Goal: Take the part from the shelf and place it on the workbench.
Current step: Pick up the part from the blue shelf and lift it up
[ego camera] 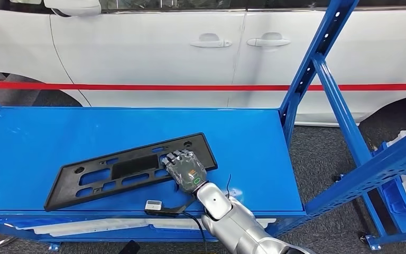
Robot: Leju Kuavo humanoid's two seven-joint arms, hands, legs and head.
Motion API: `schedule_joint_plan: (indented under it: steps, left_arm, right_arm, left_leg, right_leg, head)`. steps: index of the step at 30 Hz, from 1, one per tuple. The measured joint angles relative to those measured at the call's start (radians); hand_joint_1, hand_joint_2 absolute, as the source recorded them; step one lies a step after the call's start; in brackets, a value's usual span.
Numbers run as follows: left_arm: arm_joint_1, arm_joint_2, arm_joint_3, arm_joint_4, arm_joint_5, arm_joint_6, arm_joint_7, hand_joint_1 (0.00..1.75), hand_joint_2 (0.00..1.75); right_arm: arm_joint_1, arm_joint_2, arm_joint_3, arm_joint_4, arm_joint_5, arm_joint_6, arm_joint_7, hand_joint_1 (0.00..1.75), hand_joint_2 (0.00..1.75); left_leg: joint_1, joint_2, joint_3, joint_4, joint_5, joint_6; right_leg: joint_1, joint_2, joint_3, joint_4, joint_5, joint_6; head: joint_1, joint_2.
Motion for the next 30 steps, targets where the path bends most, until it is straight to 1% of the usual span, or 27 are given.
schedule_joint_plan:
  steps: [1,2,3,4,5,6,7,8,10,11,12,13,14,15,16,17,18,19,20,21,22,24,25,26,27,28,30]
  left_arm:
    - [0.002,0.000,0.000,0.000,0.002,0.000,0.000,0.00,0.00]
    - [0.004,0.000,0.000,0.000,0.004,0.000,-0.001,0.00,0.00]
    - [0.005,0.000,0.000,0.000,0.007,0.001,-0.002,0.00,0.00]
    - [0.007,0.000,0.000,0.000,0.011,0.001,-0.004,0.00,0.00]
    - [0.008,0.000,0.000,0.000,0.016,0.002,-0.007,0.00,0.00]
    - [0.010,0.000,0.000,0.000,0.021,0.004,-0.010,0.00,0.00]
    - [0.011,0.000,0.000,0.000,0.027,0.005,-0.015,0.00,0.00]
    - [0.014,0.000,0.000,0.000,0.032,0.006,-0.020,0.00,0.00]
    - [0.018,0.001,0.000,0.000,0.041,0.006,-0.031,0.00,0.00]
    - [0.020,0.001,0.000,0.000,0.045,0.006,-0.037,0.00,0.00]
    - [0.022,0.002,0.001,0.000,0.050,0.007,-0.042,0.00,0.00]
    - [0.025,0.003,0.001,0.000,0.054,0.007,-0.047,0.00,0.00]
    - [0.028,0.003,0.002,0.000,0.057,0.007,-0.051,0.00,0.44]
    - [0.032,0.004,0.002,0.000,0.060,0.006,-0.054,0.00,0.87]
    - [0.036,0.006,0.003,0.000,0.062,0.006,-0.057,0.00,1.31]
    - [0.039,0.007,0.003,0.000,0.063,0.006,-0.059,0.00,1.75]
    - [0.040,0.009,0.003,0.000,0.064,0.006,-0.061,0.00,1.75]
    - [0.041,0.011,0.003,0.000,0.064,0.006,-0.063,0.00,1.75]
    - [0.041,0.012,0.004,0.000,0.065,0.007,-0.065,0.00,1.75]
    - [0.041,0.013,0.004,0.000,0.067,0.008,-0.068,0.00,1.31]
    - [0.041,0.014,0.004,0.000,0.068,0.008,-0.070,0.00,0.87]
    - [0.046,0.015,0.004,0.000,0.071,0.008,-0.076,0.00,0.00]
    - [0.049,0.016,0.004,0.000,0.072,0.008,-0.078,0.00,0.00]
    - [0.051,0.016,0.004,0.000,0.073,0.007,-0.080,0.00,0.00]
    - [0.052,0.017,0.005,0.000,0.075,0.007,-0.082,0.00,0.00]
    - [0.053,0.017,0.005,0.000,0.076,0.007,-0.083,0.00,0.00]
    - [0.053,0.017,0.005,0.000,0.077,0.007,-0.084,0.00,0.00]
  right_arm:
    - [0.008,-0.003,-0.010,-0.009,-0.016,0.000,-0.017,1.75,1.75]
    - [0.016,-0.005,-0.020,-0.020,-0.037,0.000,-0.040,1.75,1.75]
    - [0.023,-0.006,-0.032,-0.036,-0.066,0.000,-0.071,1.75,1.75]
    - [0.029,-0.005,-0.045,-0.055,-0.103,0.000,-0.110,1.75,1.75]
    - [0.034,-0.003,-0.059,-0.077,-0.148,0.000,-0.154,1.75,1.75]
    - [0.040,0.001,-0.071,-0.100,-0.199,0.000,-0.196,1.75,1.75]
    - [0.046,0.006,-0.081,-0.130,-0.259,0.000,-0.232,1.75,1.75]
    - [0.052,0.008,-0.086,-0.160,-0.318,0.001,-0.257,1.75,1.75]
    - [0.065,0.011,-0.088,-0.228,-0.440,0.004,-0.282,1.75,1.75]
    - [0.069,0.010,-0.086,-0.260,-0.494,0.009,-0.288,1.75,1.75]
    - [0.075,0.007,-0.081,-0.299,-0.552,0.018,-0.293,1.75,1.75]
    - [0.082,0.003,-0.073,-0.340,-0.609,0.029,-0.299,1.75,1.75]
    - [0.088,-0.001,-0.064,-0.379,-0.660,0.042,-0.306,1.75,1.75]
    - [0.094,-0.006,-0.053,-0.418,-0.705,0.056,-0.312,1.75,1.75]
    - [0.100,-0.011,-0.043,-0.451,-0.738,0.067,-0.317,1.75,1.75]
    - [0.106,-0.015,-0.036,-0.478,-0.761,0.077,-0.321,1.75,1.75]
    - [0.113,-0.020,-0.028,-0.506,-0.783,0.086,-0.326,1.75,1.75]
    - [0.120,-0.025,-0.022,-0.532,-0.802,0.094,-0.330,1.75,1.75]
    - [0.126,-0.029,-0.016,-0.556,-0.822,0.101,-0.337,1.75,1.75]
    - [0.130,-0.033,-0.008,-0.583,-0.846,0.109,-0.344,1.75,1.75]
    - [0.133,-0.037,-0.002,-0.606,-0.865,0.115,-0.350,1.75,1.75]
    - [0.140,-0.047,0.011,-0.651,-0.899,0.129,-0.358,1.75,1.75]
    - [0.145,-0.052,0.016,-0.671,-0.912,0.136,-0.359,1.75,1.75]
    - [0.149,-0.057,0.020,-0.691,-0.924,0.143,-0.360,1.75,1.75]
    - [0.152,-0.062,0.025,-0.708,-0.932,0.148,-0.362,1.75,1.75]
    - [0.154,-0.066,0.029,-0.722,-0.937,0.151,-0.363,1.75,1.75]
    - [0.160,-0.075,0.036,-0.741,-0.947,0.156,-0.367,1.75,1.75]
  left_leg:
    - [0.000,0.000,0.000,0.001,-0.001,0.000]
    - [0.000,-0.001,0.000,0.002,-0.002,-0.001]
    - [0.001,-0.003,0.001,0.004,-0.003,-0.004]
    - [0.002,-0.004,0.002,0.006,-0.006,-0.007]
    - [0.001,-0.005,0.001,0.009,-0.009,-0.012]
    - [-0.001,-0.005,0.000,0.012,-0.012,-0.017]
    - [-0.002,-0.005,-0.002,0.014,-0.014,-0.023]
    - [-0.003,-0.005,-0.004,0.014,-0.015,-0.029]
    - [-0.001,-0.005,-0.003,0.015,-0.018,-0.041]
    - [0.001,-0.005,-0.007,0.026,-0.029,-0.046]
    - [0.002,-0.004,-0.020,0.055,-0.049,-0.049]
    - [0.004,-0.004,-0.042,0.105,-0.079,-0.052]
    - [0.004,-0.004,-0.072,0.172,-0.112,-0.054]
    - [0.004,-0.004,-0.104,0.239,-0.139,-0.056]
    - [0.004,-0.003,-0.127,0.288,-0.151,-0.058]
    - [0.004,-0.003,-0.134,0.299,-0.142,-0.058]
    - [0.004,-0.003,-0.122,0.270,-0.115,-0.057]
    - [0.004,-0.003,-0.095,0.209,-0.077,-0.055]
    - [0.003,-0.003,-0.062,0.139,-0.047,-0.052]
    - [0.002,-0.004,-0.036,0.082,-0.027,-0.048]
    - [0.000,-0.005,-0.020,0.046,-0.019,-0.044]
    - [-0.005,-0.007,-0.016,0.030,-0.020,-0.036]
    - [-0.002,-0.007,-0.014,0.027,-0.017,-0.031]
    - [0.000,-0.007,-0.012,0.022,-0.014,-0.024]
    - [0.002,-0.006,-0.011,0.017,-0.011,-0.017]
    - [0.004,-0.005,-0.009,0.013,-0.008,-0.011]
    - [0.002,-0.004,-0.009,0.013,-0.008,-0.006]
  right_leg:
    - [-0.003,0.000,-0.018,0.034,-0.005,0.003]
    - [-0.006,-0.001,-0.021,0.034,0.008,0.005]
    - [-0.008,-0.001,-0.005,-0.002,0.037,0.005]
    - [-0.010,-0.002,0.024,-0.065,0.075,0.004]
    - [-0.008,-0.002,0.055,-0.130,0.103,0.001]
    - [-0.007,-0.001,0.078,-0.181,0.120,-0.002]
    - [-0.005,-0.001,0.090,-0.210,0.126,-0.006]
    - [-0.002,0.000,0.092,-0.218,0.122,-0.009]
    - [-0.003,0.000,0.093,-0.223,0.123,-0.020]
    - [-0.005,-0.001,0.096,-0.227,0.124,-0.027]
    - [-0.008,-0.003,0.098,-0.230,0.125,-0.033]
    - [-0.008,-0.004,0.100,-0.232,0.125,-0.038]
    - [-0.007,-0.005,0.100,-0.232,0.124,-0.041]
    - [-0.006,-0.005,0.100,-0.231,0.123,-0.044]
    - [-0.005,-0.004,0.101,-0.230,0.122,-0.045]
    - [-0.004,-0.003,0.102,-0.229,0.121,-0.045]
    - [-0.004,-0.002,0.103,-0.227,0.119,-0.044]
    - [-0.004,-0.001,0.105,-0.224,0.116,-0.042]
    - [-0.003,0.000,0.105,-0.221,0.113,-0.039]
    - [-0.002,0.000,0.103,-0.218,0.111,-0.035]
    - [0.000,0.000,0.101,-0.216,0.110,-0.030]
    - [0.001,0.000,0.100,-0.217,0.111,-0.020]
    - [0.001,0.000,0.101,-0.218,0.110,-0.015]
    - [0.001,-0.001,0.100,-0.213,0.104,-0.010]
    - [0.000,-0.001,0.091,-0.193,0.088,-0.005]
    - [-0.001,-0.002,0.074,-0.152,0.062,-0.002]
    - [-0.003,-0.002,0.017,-0.029,0.001,0.003]
  head:
    - [0.000,0.000]
    - [0.000,0.000]
    - [0.000,0.000]
    - [0.000,0.000]
    - [0.000,0.000]
    - [0.000,0.000]
    - [0.000,0.000]
    - [0.000,0.000]
    - [0.000,0.000]
    - [0.000,0.000]
    - [0.000,0.000]
    - [0.000,0.000]
    - [0.000,0.000]
    - [0.000,0.000]
    - [0.000,0.000]
    - [0.000,0.000]
    - [0.000,0.000]
    - [0.000,0.000]
    - [0.000,0.000]
    - [0.000,0.000]
    - [0.000,0.000]
    - [0.000,0.000]
    - [0.000,0.000]
    - [0.000,0.000]
    - [0.000,0.000]
    - [0.000,0.000]
    - [0.000,0.000]
